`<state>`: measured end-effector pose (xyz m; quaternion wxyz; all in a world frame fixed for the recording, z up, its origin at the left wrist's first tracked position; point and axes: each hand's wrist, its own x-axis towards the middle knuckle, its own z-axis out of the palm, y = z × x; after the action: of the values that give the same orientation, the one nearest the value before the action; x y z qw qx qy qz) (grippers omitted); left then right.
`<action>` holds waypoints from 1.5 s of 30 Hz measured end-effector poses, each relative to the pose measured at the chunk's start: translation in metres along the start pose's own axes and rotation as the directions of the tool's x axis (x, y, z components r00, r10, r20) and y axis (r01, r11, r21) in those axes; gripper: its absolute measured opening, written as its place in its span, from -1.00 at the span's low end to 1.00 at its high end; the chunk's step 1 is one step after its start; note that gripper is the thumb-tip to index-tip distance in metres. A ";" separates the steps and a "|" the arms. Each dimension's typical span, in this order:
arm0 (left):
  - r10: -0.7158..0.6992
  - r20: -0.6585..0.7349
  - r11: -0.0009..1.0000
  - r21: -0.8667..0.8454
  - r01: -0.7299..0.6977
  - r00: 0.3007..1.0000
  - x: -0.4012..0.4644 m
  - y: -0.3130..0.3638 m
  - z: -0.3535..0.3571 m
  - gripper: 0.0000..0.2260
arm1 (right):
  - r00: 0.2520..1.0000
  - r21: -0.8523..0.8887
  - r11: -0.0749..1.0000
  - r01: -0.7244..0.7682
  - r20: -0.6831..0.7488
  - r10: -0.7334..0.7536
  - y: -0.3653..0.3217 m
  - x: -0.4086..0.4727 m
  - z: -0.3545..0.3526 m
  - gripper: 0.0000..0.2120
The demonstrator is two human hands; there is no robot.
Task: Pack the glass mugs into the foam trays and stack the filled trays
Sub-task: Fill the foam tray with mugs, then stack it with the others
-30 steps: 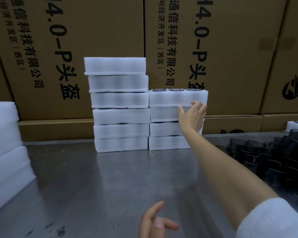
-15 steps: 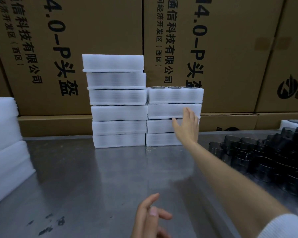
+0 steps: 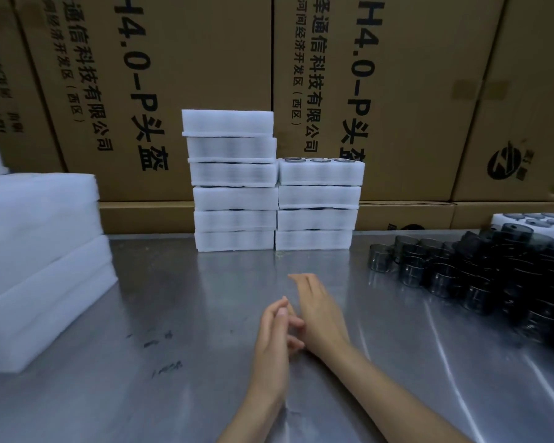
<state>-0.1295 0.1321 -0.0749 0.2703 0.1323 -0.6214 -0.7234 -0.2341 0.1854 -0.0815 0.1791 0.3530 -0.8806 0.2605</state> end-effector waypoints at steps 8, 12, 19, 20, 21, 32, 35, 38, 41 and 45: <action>0.053 0.083 0.979 0.191 -0.068 0.995 -0.054 0.004 -0.010 -0.79 | 0.991 -0.111 0.992 -0.068 0.109 0.080 -0.033 -0.087 -0.041 -0.73; 0.121 0.238 0.922 0.332 -0.198 0.964 -0.081 0.009 -0.028 -0.78 | 0.994 -0.180 0.983 -0.037 0.098 0.056 -0.043 -0.123 -0.053 -0.81; 0.236 0.463 -0.029 0.882 -0.470 0.855 -0.053 0.043 -0.111 -0.58 | 0.996 -0.181 0.983 -0.043 0.068 0.057 -0.054 -0.147 -0.061 -0.78; 0.258 0.425 -0.163 0.904 -0.394 0.868 -0.040 0.059 -0.123 -0.53 | 0.996 -0.182 0.982 -0.051 0.069 0.064 -0.055 -0.146 -0.062 -0.79; 0.293 0.375 -0.261 0.916 -0.304 0.879 -0.026 0.077 -0.135 -0.49 | 0.995 -0.187 0.981 -0.053 0.070 0.067 -0.055 -0.146 -0.062 -0.78; 0.471 -0.206 -0.185 0.928 0.325 0.858 0.029 0.201 -0.257 -0.41 | 0.995 -0.153 0.987 -0.042 0.079 0.054 -0.051 -0.144 -0.062 -0.74; 0.474 -0.182 -0.222 0.922 0.317 0.862 0.028 0.204 -0.254 -0.55 | 0.995 -0.155 0.987 -0.046 0.079 0.059 -0.051 -0.144 -0.063 -0.75; 0.499 -0.137 -0.309 0.894 0.324 0.856 0.030 0.211 -0.245 -0.63 | 0.996 -0.139 0.989 -0.043 0.075 0.054 -0.051 -0.145 -0.063 -0.75; 0.505 -0.120 -0.399 0.846 0.355 0.855 0.033 0.216 -0.243 -0.71 | 0.997 -0.133 0.990 -0.040 0.063 0.049 -0.051 -0.145 -0.063 -0.75; 0.651 -0.064 -0.283 0.904 0.320 0.757 0.031 0.219 -0.237 -0.73 | 0.997 -0.132 0.990 -0.042 0.053 0.049 -0.049 -0.144 -0.061 -0.76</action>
<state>0.0199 -0.0995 0.0969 0.3436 0.4035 -0.8238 0.2011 -0.0922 0.2671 -0.0882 0.1711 0.3275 -0.9082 0.1964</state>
